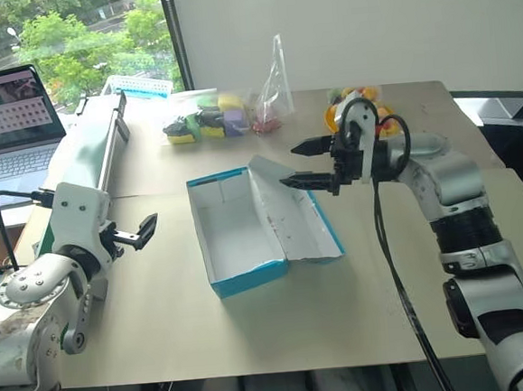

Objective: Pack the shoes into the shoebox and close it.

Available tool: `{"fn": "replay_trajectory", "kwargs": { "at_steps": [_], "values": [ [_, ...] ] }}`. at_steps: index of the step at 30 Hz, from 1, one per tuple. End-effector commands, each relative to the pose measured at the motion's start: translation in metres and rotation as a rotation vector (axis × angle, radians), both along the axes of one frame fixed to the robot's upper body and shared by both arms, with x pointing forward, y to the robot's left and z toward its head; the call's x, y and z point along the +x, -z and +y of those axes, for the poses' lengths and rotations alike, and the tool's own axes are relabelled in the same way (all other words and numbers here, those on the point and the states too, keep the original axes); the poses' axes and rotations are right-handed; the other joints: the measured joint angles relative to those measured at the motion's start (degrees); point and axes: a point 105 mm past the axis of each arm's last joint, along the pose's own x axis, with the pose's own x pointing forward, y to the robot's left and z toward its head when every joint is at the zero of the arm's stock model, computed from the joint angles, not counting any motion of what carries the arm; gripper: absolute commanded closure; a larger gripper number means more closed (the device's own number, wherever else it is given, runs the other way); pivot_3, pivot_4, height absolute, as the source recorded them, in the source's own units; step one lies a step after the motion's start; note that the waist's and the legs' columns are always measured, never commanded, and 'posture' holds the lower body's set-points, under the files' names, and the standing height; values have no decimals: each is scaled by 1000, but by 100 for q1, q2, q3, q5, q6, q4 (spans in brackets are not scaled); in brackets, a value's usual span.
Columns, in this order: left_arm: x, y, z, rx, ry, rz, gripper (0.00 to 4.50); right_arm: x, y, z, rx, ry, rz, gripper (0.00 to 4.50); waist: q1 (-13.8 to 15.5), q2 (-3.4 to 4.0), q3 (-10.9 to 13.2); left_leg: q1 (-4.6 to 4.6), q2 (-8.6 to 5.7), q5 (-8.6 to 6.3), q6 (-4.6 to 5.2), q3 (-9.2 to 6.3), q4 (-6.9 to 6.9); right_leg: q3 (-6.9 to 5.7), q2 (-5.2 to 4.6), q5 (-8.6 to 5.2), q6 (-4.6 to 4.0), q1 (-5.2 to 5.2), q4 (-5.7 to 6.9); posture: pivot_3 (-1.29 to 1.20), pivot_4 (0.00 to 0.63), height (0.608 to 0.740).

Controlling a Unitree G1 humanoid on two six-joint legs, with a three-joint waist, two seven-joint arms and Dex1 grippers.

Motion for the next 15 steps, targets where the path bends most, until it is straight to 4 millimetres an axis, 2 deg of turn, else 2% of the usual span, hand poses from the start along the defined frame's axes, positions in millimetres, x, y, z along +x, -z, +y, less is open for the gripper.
{"fn": "replay_trajectory", "kwargs": {
  "at_steps": [1, 3, 6, 10, 14, 15],
  "values": [
    [1, -13, 1, -13, -45, -78, 0, -3, -9, 11, 0, -36, -65, 41, -1, 0, 0, 0, 0, 0, 0, 0, 0, 0, 0, 0, 0, 0, 0, 0, 150, 740],
    [7, -15, 9, -51, -128, -122, 0, -5, 0, 24, -2, -57, -60, 41, -6, -4, -3, 2, -1, 0, 0, 1, 0, 1, -1, 0, 0, 1, 2, 0, 150, 740],
    [4, -17, 30, -67, -266, -161, 0, -4, 5, 33, 3, -59, -55, 41, -36, -14, -8, 3, 5, 0, 0, -1, 1, 0, 5, 2, -4, 0, 6, 0, 150, 740],
    [-12, -15, 63, -61, -460, -188, 0, 0, 11, 47, 22, -56, -43, 41, -35, -17, -10, -1, 4, 0, -1, -1, 1, 0, 2, 3, -4, -7, 9, 0, 150, 740],
    [-30, -11, 84, -65, -587, -199, 0, -3, 16, 62, 55, -84, -24, 41, -9, -22, -12, 0, 2, 0, -1, -2, 1, -1, 0, 3, -4, -6, 9, 0, 150, 740],
    [-31, -12, 84, -66, -600, -204, 0, -2, 17, 62, 61, -88, -16, 41, -10, -23, -13, -2, 2, 1, -2, -5, 1, -3, 0, 3, -4, -7, 10, 0, 150, 740]
  ]
}}
